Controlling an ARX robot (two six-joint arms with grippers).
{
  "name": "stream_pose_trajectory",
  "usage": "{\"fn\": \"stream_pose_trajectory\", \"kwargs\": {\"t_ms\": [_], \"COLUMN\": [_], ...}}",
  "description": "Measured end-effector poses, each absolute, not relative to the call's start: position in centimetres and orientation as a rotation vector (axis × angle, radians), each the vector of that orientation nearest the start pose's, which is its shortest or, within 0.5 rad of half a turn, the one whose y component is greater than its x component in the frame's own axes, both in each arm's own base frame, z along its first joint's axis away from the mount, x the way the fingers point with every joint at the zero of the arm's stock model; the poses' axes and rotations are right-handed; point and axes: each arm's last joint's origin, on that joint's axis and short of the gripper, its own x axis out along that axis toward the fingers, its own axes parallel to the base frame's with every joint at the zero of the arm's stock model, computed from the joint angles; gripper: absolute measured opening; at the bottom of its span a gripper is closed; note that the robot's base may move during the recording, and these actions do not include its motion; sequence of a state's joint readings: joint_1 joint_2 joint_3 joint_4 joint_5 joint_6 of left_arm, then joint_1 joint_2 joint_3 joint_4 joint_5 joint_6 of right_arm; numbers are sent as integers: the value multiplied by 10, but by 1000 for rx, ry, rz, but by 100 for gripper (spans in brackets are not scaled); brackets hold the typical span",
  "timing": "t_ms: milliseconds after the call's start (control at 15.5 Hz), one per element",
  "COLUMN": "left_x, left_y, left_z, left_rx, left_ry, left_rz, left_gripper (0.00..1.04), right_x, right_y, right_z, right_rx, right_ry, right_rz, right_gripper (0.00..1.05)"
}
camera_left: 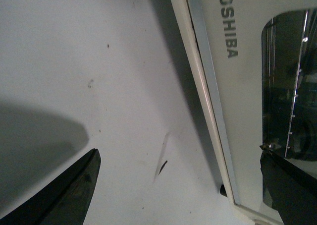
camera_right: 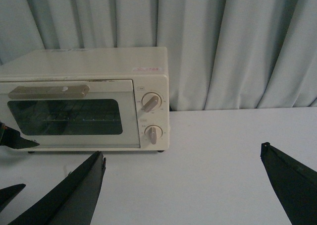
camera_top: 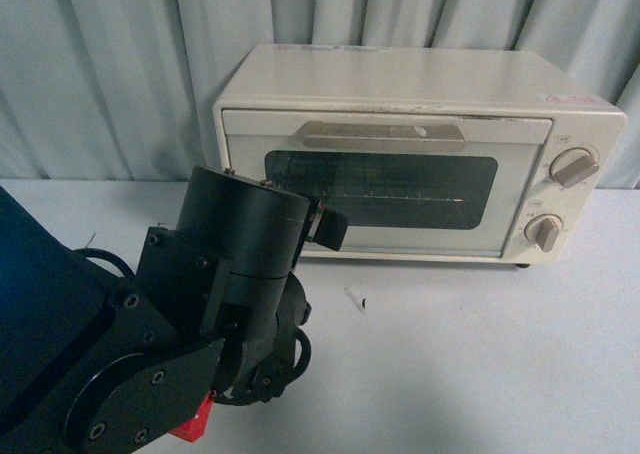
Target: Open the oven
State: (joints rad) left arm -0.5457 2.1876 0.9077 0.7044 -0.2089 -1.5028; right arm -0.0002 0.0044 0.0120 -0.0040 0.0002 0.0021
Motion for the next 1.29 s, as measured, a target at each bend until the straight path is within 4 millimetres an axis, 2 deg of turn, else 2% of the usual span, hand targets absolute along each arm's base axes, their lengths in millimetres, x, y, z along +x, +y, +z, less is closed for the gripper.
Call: {"fn": "stream_pose_trajectory", "kwargs": {"t_ms": [194, 452, 1034, 1163, 1292], "left_x": [326, 317, 317, 317, 316], "left_y": [-185, -187, -187, -187, -189], "left_z": [45, 41, 41, 41, 41], "left_rx": [-1227, -1216, -1215, -1214, -1214], "left_ry": [663, 679, 680, 680, 682], "left_rz": [150, 144, 145, 146, 142], "left_gripper": [98, 98, 98, 98, 98], "right_x": [97, 97, 97, 100, 99], "right_y": [0, 0, 0, 9, 9], "right_z": [167, 167, 165, 169, 172], "right_rx": [2, 2, 14, 133, 214], "right_ry": [-4, -4, 21, 359, 334], "right_rz": [0, 0, -15, -213, -366], "right_gripper": [98, 98, 98, 98, 97]}}
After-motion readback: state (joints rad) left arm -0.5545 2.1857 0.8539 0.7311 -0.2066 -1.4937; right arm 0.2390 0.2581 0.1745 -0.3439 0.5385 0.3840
